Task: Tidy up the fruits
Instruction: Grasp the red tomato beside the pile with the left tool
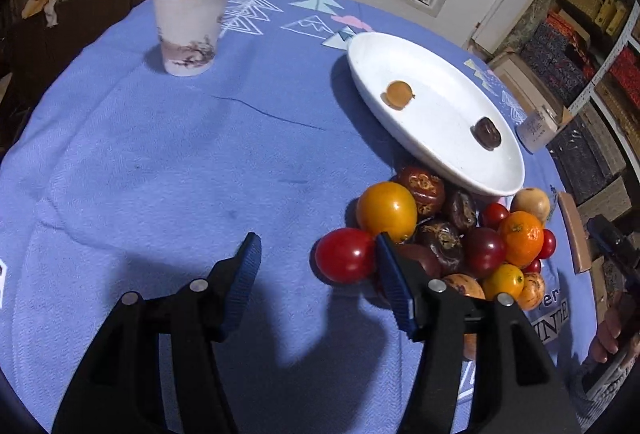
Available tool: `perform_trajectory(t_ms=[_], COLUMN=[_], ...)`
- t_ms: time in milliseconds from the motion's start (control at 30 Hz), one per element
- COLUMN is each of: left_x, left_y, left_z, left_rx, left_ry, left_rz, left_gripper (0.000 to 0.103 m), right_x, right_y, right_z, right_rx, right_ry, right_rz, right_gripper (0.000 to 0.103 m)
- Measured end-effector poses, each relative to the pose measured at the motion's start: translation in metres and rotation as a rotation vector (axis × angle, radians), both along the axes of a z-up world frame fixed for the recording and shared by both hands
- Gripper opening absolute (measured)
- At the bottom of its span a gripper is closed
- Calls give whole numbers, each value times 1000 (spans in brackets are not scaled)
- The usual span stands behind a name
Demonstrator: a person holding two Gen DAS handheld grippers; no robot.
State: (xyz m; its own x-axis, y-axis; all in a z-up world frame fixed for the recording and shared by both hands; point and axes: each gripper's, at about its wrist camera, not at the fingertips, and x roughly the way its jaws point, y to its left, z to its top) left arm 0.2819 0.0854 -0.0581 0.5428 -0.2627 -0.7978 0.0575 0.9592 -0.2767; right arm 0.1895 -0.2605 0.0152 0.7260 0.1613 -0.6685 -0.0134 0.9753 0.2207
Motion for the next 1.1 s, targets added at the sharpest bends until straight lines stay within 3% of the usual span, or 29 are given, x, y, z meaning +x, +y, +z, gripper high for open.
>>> perform_trajectory(t_ms=[167,233,300,333,467,567,667,967,1100], left_x=[-5,-3,-3,-4,-7,3,13,7,1], left_y=[29,40,40,36,15,16,17,-4,-9], left_z=[8,7,8,9,6,-3,-7,-1,-3], left_rx=[50,15,-59,-60,18,12,20,149,208], left_ry=[-25,-16,-16,-22,-30,3,12,-47,-61], left_rz=[126,156,124,106,50,57,65,39,22], left_gripper=[57,56,56,56,56,43,43,43,35], right_x=[1,1,1,1,1,1,1,3,4], right_y=[-6,-7,-7,-6,-5,-7,-6,-6,-4], right_z=[0,0,0,0,-2,-2,-3,-5,-7], right_rx=[19,24,24,21,17,28,25,16,2], right_ry=[4,4,3,2,9,12,12,26,30], right_rz=[-15,-17,-14,-12,-11,-13,-11,-14,-9], right_gripper=[70,70,70,70,71,71,71,71,71])
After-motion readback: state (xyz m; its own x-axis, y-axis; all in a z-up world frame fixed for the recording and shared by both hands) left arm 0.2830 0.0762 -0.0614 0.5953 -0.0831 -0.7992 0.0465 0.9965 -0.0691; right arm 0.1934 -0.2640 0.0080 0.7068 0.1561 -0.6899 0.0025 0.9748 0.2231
